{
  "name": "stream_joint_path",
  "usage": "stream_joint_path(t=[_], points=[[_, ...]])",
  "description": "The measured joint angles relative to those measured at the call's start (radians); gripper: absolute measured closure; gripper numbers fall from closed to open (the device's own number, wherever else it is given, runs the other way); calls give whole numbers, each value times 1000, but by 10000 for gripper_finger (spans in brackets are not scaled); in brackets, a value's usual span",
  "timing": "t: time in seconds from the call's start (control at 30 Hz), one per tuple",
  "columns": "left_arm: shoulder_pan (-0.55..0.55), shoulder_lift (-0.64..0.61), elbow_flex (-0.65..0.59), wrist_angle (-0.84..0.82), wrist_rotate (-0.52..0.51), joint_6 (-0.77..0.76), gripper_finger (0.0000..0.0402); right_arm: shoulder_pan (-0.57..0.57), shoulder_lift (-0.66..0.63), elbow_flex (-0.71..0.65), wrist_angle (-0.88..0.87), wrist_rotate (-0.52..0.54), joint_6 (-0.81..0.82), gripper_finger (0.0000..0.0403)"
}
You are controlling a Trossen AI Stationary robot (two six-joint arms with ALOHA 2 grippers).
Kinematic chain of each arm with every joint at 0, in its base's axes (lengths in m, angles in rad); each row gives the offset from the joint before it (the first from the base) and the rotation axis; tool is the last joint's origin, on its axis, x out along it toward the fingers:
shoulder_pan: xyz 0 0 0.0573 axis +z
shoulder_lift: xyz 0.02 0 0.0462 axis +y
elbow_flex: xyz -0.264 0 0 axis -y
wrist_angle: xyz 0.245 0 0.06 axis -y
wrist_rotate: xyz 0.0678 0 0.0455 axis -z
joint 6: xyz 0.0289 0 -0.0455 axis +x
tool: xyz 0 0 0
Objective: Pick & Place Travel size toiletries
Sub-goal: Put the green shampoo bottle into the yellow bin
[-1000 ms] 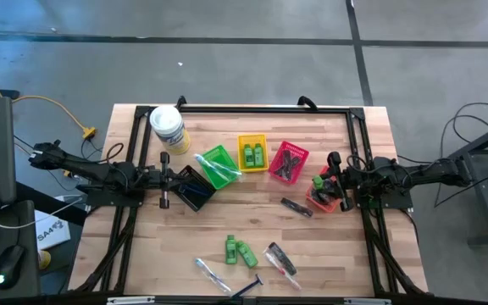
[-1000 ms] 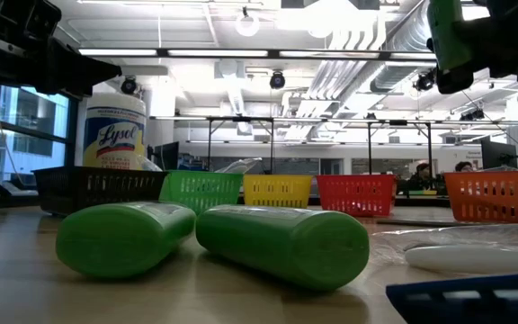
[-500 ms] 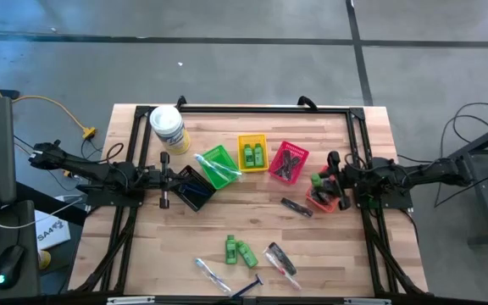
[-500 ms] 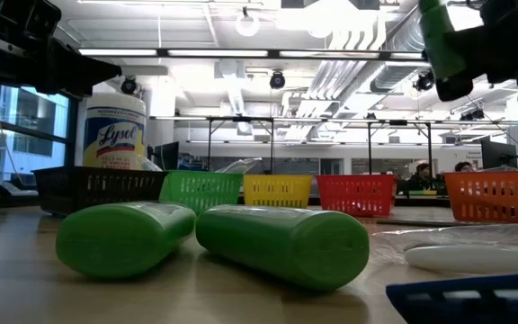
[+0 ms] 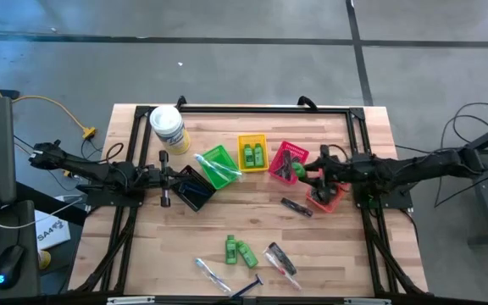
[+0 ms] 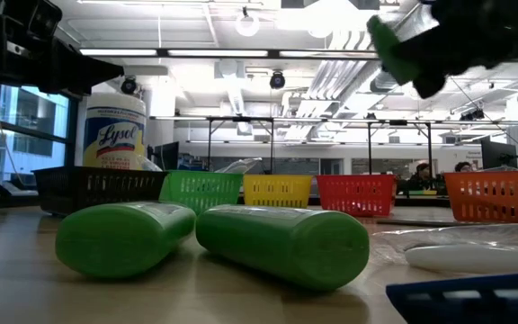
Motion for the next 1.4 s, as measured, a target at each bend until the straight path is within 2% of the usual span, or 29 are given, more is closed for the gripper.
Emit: stream_joint_path(t=[0.3, 0.5, 0.7, 0.87, 1.1, 1.4], points=[[0, 0, 0, -15, -1, 2, 402, -112, 394, 332, -201, -9, 57, 257], [0, 0, 0, -28, -3, 2, 402, -230, 639, 536, -265, -103, 120, 257], [0, 0, 0, -29, -3, 2, 402, -331, 840, 664, -281, -206, 181, 257], [0, 0, 0, -29, -2, 2, 402, -363, 992, 730, -281, -232, 209, 257], [0, 0, 0, -29, -2, -5, 402, -387, 1132, 786, -275, -174, 239, 257], [0, 0, 0, -29, -2, -6, 402, -393, 1157, 793, -270, -119, 238, 257]])
